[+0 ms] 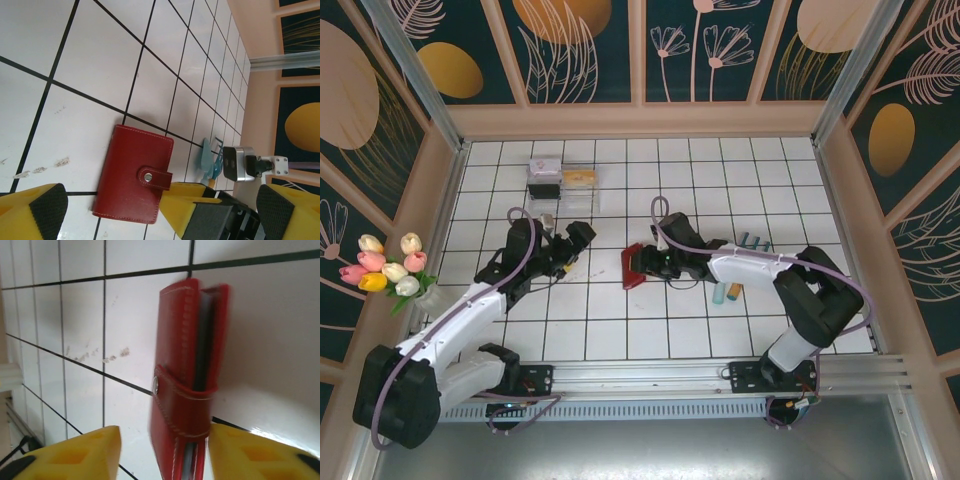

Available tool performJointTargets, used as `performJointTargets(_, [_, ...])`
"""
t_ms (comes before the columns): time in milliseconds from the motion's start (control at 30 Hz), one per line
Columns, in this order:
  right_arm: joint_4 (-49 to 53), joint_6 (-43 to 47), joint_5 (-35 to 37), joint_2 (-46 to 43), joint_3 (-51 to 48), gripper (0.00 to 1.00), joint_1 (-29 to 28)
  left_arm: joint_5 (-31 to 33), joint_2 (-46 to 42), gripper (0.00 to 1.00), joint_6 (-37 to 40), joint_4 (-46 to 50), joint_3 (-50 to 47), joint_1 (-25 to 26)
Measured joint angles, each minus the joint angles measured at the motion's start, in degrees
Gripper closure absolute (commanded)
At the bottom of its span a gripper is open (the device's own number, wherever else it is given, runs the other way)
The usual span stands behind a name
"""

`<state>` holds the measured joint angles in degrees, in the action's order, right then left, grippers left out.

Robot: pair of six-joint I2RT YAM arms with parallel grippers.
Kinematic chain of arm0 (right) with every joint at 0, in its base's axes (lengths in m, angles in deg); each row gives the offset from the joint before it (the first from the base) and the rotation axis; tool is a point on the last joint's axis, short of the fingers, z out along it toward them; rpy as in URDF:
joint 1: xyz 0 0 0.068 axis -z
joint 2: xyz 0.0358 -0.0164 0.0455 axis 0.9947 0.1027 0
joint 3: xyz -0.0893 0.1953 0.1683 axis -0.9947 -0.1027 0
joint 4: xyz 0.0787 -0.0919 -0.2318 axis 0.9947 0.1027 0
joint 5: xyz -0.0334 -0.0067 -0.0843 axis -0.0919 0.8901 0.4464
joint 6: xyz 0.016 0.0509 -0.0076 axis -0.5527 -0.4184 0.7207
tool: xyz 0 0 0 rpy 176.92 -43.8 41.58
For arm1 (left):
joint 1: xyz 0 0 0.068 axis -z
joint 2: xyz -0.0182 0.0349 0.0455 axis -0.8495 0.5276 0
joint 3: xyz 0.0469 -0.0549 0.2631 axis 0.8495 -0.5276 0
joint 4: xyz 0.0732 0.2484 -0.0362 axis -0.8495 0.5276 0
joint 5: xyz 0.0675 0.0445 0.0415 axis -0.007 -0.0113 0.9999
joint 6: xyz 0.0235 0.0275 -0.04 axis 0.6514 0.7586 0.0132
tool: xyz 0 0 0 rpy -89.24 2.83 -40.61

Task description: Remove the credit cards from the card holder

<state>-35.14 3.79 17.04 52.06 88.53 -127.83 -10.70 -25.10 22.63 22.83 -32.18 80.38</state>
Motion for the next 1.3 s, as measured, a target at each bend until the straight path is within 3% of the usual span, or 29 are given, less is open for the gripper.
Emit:
performJointTargets(100, [4.13, -0.72, 3.13, -0.37, 1.01, 0.37, 0.15, -0.66, 0.02, 0.02, 0.76, 0.0, -0.13, 0.0])
performJointTargets(267, [11.02, -0.5, 10.01, -2.64, 3.74, 0.37, 0.2, -3.08, 1.99, 0.04, 2.49, -0.74, -0.33, 0.0])
performJointTargets(400, [14.53, 0.39, 12.74, -1.33, 8.15, 0.42, -0.2, -5.31, 5.11, 0.2, 4.35, -1.36, -0.39, 0.0])
performJointTargets(567, [14.36, 0.48, 12.02, 1.97, 10.45, 0.49, -0.63, -8.94, 10.05, 0.34, 7.23, -4.04, -0.81, 0.0])
performJointTargets(900, [13.92, 0.11, 9.09, 6.67, 11.32, 0.53, -0.63, -15.02, 22.84, 0.43, 10.86, -8.59, -0.07, 0.0])
performJointTargets(1200, [13.29, -0.13, 8.9, 6.67, 11.3, 0.58, -0.63, -17.99, 29.29, 0.58, 13.0, -10.78, 2.71, 1.46])
performJointTargets(1300, [13.31, -0.07, 8.94, 6.78, 11.3, 0.61, -0.63, -18.23, 31.19, 0.58, 13.38, -10.91, 3.65, 2.51])
